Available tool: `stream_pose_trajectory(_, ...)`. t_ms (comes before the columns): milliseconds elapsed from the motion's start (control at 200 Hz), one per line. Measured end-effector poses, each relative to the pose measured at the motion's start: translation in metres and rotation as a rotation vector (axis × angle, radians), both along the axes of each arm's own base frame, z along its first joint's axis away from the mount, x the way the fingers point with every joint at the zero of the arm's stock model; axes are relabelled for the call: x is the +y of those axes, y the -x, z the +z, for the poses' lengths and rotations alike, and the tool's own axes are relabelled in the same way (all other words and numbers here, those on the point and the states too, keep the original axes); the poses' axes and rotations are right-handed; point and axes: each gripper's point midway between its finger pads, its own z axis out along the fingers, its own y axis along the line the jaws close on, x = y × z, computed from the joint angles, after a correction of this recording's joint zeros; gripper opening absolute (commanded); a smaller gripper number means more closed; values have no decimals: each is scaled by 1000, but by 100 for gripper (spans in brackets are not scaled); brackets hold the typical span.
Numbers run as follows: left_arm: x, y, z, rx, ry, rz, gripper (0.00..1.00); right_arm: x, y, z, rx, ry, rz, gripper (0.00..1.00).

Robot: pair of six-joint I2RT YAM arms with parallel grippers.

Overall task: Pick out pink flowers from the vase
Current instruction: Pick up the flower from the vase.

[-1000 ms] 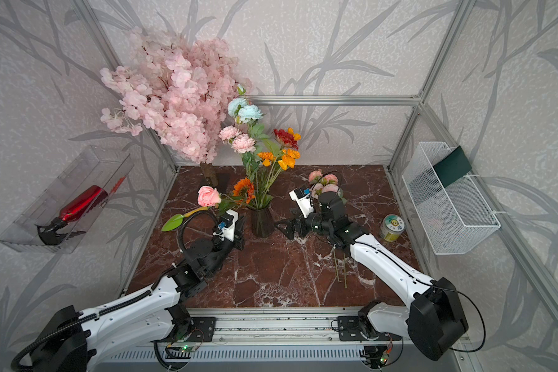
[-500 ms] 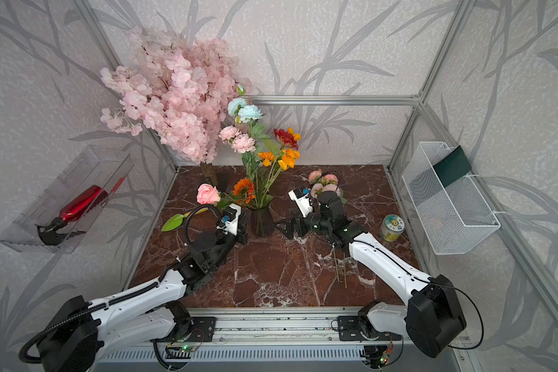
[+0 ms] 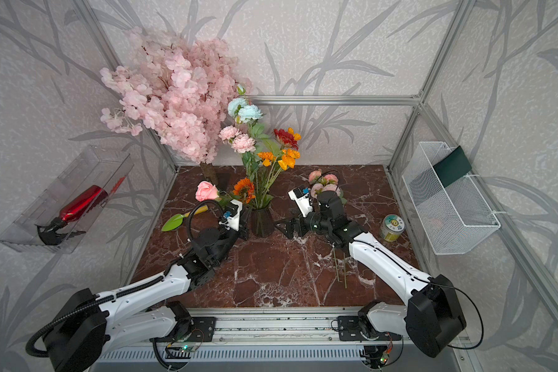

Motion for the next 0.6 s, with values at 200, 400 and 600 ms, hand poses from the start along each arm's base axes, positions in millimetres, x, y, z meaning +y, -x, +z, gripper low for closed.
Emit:
stream_pose_trajectory(200, -1, -5, -2, -1, 1, 6, 21, 0, 0, 0, 0, 1, 0, 99)
stream_pose_trajectory(400, -2, -7, -3, -5, 5, 7, 16, 0, 0, -1, 0, 5, 2, 99)
stream_pose_trajectory(600, -5, -8, 7, -22, 18, -6, 15, -1, 1, -2, 4, 10, 3, 99)
